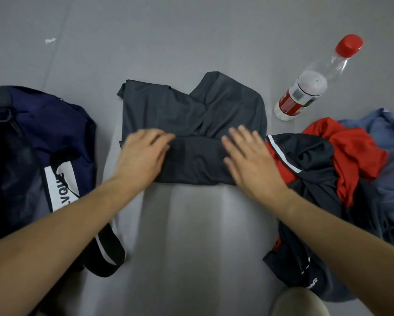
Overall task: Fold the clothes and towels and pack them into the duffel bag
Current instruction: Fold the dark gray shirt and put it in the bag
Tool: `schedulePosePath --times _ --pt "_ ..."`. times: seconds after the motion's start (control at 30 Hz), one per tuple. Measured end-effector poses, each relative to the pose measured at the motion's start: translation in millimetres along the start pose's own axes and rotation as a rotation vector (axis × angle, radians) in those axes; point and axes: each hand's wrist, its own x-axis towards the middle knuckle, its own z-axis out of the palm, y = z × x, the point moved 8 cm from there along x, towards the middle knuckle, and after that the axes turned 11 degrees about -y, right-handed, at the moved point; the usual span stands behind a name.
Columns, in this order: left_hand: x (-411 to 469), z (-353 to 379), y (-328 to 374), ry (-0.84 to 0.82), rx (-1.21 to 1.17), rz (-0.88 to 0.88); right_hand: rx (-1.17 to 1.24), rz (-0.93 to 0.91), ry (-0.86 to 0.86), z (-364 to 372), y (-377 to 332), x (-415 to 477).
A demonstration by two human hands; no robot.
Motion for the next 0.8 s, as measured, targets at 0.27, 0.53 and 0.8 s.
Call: schedulePosePath --times 0.27,0.53,0.8 --pt "-72 79 -16 -0.440 0.062 -0.009 -0.051 -0.028 -0.382 66 4 -47" --pt "-113 66 -31 -0.442 0.015 0.038 0.026 -0.071 -0.186 64 -3 -89" --pt "-78 9 -16 -0.220 -0.183 -0.013 0.425 0.067 -0.161 34 7 -85"
